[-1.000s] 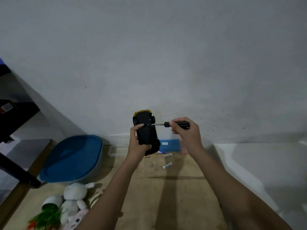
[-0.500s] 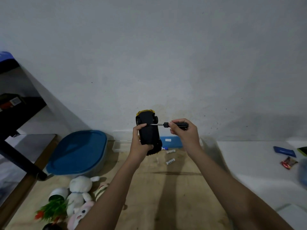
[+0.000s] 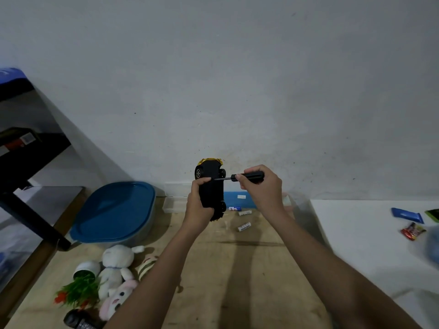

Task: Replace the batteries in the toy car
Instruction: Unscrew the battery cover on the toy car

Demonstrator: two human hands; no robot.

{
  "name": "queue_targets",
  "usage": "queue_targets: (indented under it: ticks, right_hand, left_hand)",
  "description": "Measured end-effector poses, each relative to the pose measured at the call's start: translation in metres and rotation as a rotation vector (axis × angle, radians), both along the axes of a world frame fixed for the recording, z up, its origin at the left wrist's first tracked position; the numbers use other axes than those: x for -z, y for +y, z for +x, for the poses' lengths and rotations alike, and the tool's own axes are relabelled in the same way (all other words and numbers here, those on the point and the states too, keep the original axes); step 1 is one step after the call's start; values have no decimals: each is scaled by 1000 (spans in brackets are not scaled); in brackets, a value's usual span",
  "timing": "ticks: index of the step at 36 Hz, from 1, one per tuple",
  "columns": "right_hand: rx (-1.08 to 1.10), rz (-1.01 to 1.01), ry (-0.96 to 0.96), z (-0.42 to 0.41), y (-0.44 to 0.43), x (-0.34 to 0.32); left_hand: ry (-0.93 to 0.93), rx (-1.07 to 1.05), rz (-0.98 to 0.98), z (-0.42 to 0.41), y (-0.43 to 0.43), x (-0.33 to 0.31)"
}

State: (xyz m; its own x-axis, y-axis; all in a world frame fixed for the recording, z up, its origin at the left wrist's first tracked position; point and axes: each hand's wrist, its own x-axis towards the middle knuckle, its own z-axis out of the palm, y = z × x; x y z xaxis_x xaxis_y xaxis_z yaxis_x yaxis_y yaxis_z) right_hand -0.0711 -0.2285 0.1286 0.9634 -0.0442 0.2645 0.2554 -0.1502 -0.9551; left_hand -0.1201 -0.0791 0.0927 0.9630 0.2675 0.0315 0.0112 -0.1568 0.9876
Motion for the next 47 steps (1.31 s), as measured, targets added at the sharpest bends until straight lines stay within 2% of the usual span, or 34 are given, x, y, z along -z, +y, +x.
queue_targets:
  ticks: [4,9,12,15,20,25,27,32,37,43,45,47]
  right_hand:
    - [4,-142,-27,-1,0,-1]
    - [-81,-480,-8,-4,3,-12]
    - [-73,-610,-1,-5,3,-19]
    - [-75,-651,-67,-6,2,-22]
    - [-227,-585,-175,-12,0,-26]
    - [-126,-860,-150,-12,2,-38]
    - [-102,-845,-177,-11,1,-39]
    - [-261,-693,-302,-15,3,-37]
    - [-104,-885,-238,-14,6,-42]
    - [-261,-795,-355,-13,7,-39]
    - [-223,-783,-317,-18,9,-42]
    - [-141,-854,-232,-17,11,-44]
  left_hand:
    - [25,-8,29,4,1,6]
    - [57,-14,80,5,-1,12]
    - [80,-13,91,6,-3,13]
    - [69,-5,72,5,-6,10]
    - [35,27,-33,1,-10,2]
    - [68,31,-121,-1,-10,3]
    - [66,27,-133,-1,-11,3]
    - [48,19,-156,0,-9,0]
    - [65,30,-152,-3,-10,-4]
    - [47,23,-160,-5,-8,-5]
    - [46,17,-161,-6,-7,-7]
    - [45,23,-151,-7,-7,-10]
